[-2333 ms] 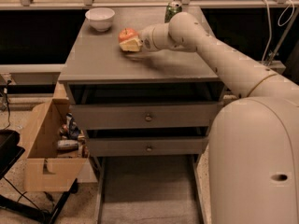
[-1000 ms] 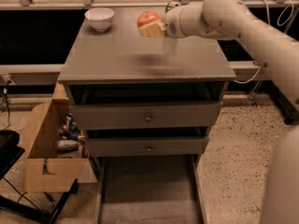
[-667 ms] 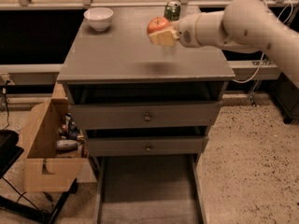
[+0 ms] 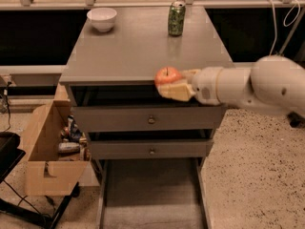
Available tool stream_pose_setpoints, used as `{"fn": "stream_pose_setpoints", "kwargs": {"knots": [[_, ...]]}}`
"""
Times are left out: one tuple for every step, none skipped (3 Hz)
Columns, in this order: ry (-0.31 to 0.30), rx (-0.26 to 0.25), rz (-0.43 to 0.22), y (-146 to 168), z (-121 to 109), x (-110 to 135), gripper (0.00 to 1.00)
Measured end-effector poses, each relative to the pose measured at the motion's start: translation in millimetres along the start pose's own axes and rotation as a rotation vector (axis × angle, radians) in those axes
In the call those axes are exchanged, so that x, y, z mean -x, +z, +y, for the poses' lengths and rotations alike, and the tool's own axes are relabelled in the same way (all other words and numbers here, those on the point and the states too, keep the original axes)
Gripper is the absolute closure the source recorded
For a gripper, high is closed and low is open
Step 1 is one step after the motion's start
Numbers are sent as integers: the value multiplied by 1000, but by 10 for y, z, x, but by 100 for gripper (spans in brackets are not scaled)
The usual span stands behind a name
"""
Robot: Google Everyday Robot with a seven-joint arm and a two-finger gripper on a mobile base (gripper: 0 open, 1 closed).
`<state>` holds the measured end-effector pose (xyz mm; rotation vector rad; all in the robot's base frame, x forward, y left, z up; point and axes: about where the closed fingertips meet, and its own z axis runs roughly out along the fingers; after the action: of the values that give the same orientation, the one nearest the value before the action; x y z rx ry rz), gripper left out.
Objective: Place apple into bottom drawer
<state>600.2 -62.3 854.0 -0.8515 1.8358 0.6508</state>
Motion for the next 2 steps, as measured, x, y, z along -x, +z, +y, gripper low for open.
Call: {"fn": "stream_pose_setpoints", "kwargs": {"knots": [[59, 80, -10, -120, 444, -770, 100], [129, 82, -56, -337, 583, -1564, 100]]}}
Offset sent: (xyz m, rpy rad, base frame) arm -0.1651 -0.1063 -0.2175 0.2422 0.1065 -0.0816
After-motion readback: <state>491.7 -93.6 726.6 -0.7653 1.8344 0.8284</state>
